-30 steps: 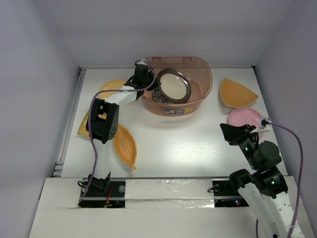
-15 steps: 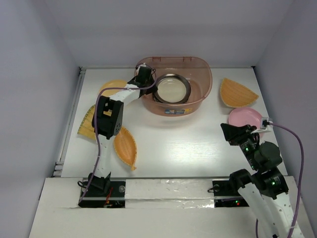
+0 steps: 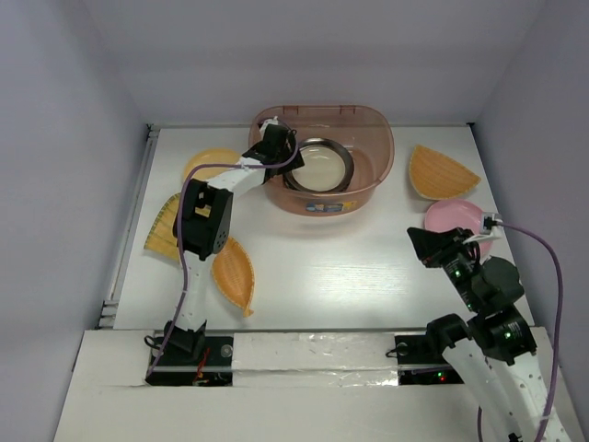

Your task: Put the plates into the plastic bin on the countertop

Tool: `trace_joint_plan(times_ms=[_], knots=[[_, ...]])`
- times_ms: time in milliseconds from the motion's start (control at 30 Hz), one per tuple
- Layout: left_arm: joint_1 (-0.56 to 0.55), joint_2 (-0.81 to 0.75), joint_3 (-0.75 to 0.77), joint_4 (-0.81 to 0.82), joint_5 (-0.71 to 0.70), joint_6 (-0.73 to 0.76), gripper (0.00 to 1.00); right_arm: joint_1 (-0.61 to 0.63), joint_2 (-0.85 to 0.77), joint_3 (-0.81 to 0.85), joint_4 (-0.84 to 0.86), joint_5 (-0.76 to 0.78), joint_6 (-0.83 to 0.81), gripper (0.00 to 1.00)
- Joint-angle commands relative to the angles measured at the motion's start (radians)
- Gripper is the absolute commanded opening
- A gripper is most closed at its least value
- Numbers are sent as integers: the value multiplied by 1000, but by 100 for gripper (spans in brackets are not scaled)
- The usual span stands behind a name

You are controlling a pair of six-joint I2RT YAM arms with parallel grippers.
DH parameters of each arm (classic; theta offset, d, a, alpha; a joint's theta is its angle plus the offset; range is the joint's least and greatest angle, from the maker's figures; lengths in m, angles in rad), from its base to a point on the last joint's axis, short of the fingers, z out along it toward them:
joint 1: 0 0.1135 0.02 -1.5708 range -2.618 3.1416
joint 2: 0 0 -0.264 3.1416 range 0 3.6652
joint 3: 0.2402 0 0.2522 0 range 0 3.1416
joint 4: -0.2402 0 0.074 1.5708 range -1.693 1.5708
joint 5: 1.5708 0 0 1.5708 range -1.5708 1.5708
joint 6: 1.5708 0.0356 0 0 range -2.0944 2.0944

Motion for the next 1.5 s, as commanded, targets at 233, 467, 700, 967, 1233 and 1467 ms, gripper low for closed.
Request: trace_joint_plan(times_ms=[233,467,700,967,1233,1467], knots=[[13,-196,-49,83,-41,60,79,1,119,26,106,-104,-37,18],[-6,-430,-72,218,20,91,75,1,180,16,164,-156,-40,0],[-24,-746,-244,295,54,40,14,48,447,-44,365,-276,-25,0],[-43,-1315,-720,227,-6,34,0,462,815,43,613,-86,35,0],[-43,-1627,-796,-172,-142,199,11,691,1328,204,836,-30,170,61],[-43,-1837,-914,-205,-217,255,33,729,1666,353,996,-64,319,60]])
